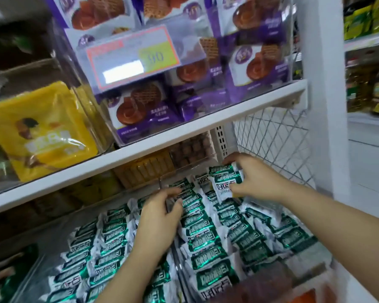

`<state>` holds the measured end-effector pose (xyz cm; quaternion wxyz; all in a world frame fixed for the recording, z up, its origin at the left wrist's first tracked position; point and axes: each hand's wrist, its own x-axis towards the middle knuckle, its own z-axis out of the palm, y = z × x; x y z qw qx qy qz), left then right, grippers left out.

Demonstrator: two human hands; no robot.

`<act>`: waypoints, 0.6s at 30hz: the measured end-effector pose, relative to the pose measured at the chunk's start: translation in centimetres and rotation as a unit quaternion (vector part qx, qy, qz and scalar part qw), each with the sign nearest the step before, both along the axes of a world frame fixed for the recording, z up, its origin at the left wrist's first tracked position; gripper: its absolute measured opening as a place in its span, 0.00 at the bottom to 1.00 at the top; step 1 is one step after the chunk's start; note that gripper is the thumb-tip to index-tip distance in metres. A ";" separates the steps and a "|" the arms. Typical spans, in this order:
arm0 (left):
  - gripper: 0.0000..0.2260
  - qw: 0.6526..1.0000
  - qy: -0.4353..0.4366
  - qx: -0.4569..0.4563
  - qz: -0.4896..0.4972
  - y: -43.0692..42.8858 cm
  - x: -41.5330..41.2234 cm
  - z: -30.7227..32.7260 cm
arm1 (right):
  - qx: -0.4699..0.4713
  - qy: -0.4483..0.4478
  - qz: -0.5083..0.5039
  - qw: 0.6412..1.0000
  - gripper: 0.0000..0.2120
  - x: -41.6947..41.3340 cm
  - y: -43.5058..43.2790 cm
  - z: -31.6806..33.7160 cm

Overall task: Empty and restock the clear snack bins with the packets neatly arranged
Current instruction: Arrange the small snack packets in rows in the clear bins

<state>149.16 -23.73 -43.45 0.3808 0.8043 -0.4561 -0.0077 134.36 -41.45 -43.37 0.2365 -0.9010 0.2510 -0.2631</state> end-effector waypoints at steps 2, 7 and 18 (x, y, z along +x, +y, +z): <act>0.07 0.999 0.027 -0.023 -0.004 -0.1 0.0 -0.2 | 0.023 0.029 0.016 0.999 0.27 1.7 -1.4 -0.6; 0.06 0.995 0.068 -0.069 -0.005 0.0 0.2 -0.7 | 0.065 0.131 0.059 0.987 0.27 4.9 -2.6 -1.6; 0.06 0.991 0.102 -0.081 -0.018 0.2 0.1 -0.9 | -0.082 0.222 0.045 0.970 0.38 4.6 -2.9 -2.3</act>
